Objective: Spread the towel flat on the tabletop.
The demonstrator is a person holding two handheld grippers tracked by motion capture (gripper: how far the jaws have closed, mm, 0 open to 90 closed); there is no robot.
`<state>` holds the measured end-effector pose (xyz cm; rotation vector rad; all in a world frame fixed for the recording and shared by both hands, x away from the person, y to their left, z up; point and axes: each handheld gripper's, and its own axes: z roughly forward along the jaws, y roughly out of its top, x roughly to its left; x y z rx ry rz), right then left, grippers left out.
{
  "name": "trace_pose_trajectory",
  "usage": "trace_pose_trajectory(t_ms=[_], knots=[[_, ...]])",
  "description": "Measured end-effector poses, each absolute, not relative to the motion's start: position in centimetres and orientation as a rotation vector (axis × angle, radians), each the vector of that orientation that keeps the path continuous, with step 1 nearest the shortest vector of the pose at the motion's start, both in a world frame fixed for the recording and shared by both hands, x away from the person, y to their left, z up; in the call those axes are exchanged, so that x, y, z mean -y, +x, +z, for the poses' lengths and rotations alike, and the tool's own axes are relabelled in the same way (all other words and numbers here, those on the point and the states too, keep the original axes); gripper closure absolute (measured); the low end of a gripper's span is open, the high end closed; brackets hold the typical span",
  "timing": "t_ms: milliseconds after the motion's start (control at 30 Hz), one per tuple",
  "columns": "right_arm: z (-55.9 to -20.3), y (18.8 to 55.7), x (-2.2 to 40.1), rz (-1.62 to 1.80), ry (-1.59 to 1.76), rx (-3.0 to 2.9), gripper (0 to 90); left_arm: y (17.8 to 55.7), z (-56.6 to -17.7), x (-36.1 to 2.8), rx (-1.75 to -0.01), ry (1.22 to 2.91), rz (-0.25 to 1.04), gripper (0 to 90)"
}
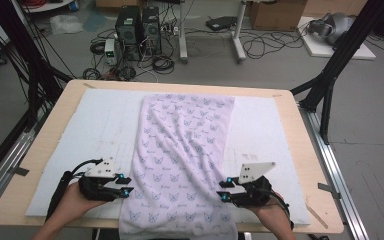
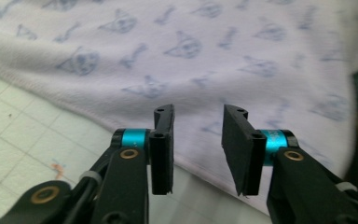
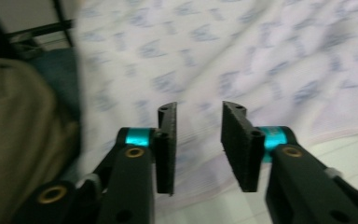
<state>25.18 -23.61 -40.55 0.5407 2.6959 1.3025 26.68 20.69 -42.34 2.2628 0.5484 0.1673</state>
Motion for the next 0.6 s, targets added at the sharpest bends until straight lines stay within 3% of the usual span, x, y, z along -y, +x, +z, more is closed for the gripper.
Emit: trace_pose_trajectory(t_ms=[133,167,267,400,467,533,600], knots=[[-41.8,28.9,23.5,1.236,0.677,-2.634,62.5,27.8,-43.6,-19.3,-0.579,2.309,0.188,63.3],[-42.1,29.5,23.5,1.217,0.697,-2.627,62.3,27.9,-43.6,-19.2,-0.575,2.295,0.191,66.1],[-42.4,30.8,24.0,1.203,0.756,-2.590,62.2,28.0,-43.7,-19.2,-0.571,2.296,0.179,85.6],[-43.0,31.7,24.0,1.216,0.819,-2.618,60.5,28.0,-43.6,-19.3,-0.567,2.299,0.179,88.0],[-43.4,32.0,23.6,1.182,0.821,-2.651,63.6,27.9,-43.5,-19.5,-0.576,2.303,0.189,88.4],[-43.8,31.9,23.0,1.131,0.775,-2.714,81.3,27.7,-43.4,-20.0,-0.581,2.304,0.199,88.5],[-43.7,31.9,23.0,1.143,0.758,-2.732,86.0,27.5,-43.2,-20.5,-0.596,2.290,0.205,88.5]])
